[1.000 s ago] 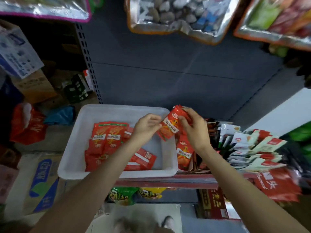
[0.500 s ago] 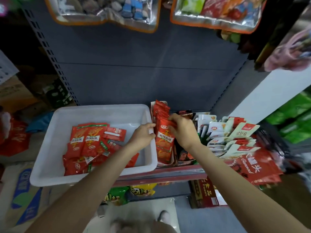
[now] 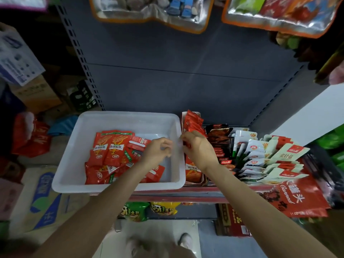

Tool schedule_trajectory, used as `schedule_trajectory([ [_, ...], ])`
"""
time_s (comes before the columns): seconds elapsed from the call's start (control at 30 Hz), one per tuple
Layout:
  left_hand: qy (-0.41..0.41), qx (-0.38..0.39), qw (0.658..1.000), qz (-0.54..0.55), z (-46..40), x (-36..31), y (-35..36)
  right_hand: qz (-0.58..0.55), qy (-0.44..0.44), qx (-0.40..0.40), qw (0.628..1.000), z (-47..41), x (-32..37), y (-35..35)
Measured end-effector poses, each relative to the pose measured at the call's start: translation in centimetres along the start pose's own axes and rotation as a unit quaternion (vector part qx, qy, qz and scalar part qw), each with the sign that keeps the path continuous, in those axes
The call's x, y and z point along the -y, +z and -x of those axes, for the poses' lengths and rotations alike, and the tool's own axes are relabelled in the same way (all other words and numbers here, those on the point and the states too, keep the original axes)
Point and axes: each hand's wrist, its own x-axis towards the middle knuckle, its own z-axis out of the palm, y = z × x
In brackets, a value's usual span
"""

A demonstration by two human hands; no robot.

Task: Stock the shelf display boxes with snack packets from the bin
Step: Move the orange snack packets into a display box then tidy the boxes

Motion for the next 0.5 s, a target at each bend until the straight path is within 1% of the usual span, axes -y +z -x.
schedule_trajectory([
  [0.03, 0.003, -0.019, 1.000, -0.014, 0.2, 0.6, -0.7, -0.023, 0.000, 0.004, 1.000, -0.4, 0.7, 0.3],
  [0.1, 0.004, -0.076, 0.994, -0.076, 0.7, 2.1, -2.6, -0.051, -0.004, 0.020, 0.999, -1.2, 2.3, 1.2],
  [0.17, -0.004, -0.137, 0.978, -0.159, 1.3, 3.9, -4.6, -0.063, -0.005, 0.045, 0.997, -2.1, 4.1, 2.6],
  [0.23, -0.029, -0.171, 0.959, -0.223, 1.8, 5.7, -6.7, -0.063, 0.002, 0.081, 0.995, -2.9, 5.7, 4.6],
  [0.3, -0.089, -0.173, 0.955, -0.222, 2.1, 7.3, -8.8, -0.072, 0.008, 0.125, 0.989, -3.6, 7.0, 6.9],
  [0.37, -0.135, -0.155, 0.958, -0.202, 2.1, 9.2, -10.4, -0.072, -0.012, 0.170, 0.983, -4.2, 7.9, 9.2],
  [0.5, -0.161, -0.109, 0.964, -0.179, 2.4, 11.7, -12.4, 0.019, -0.073, 0.271, 0.960, -4.9, 9.5, 13.3],
])
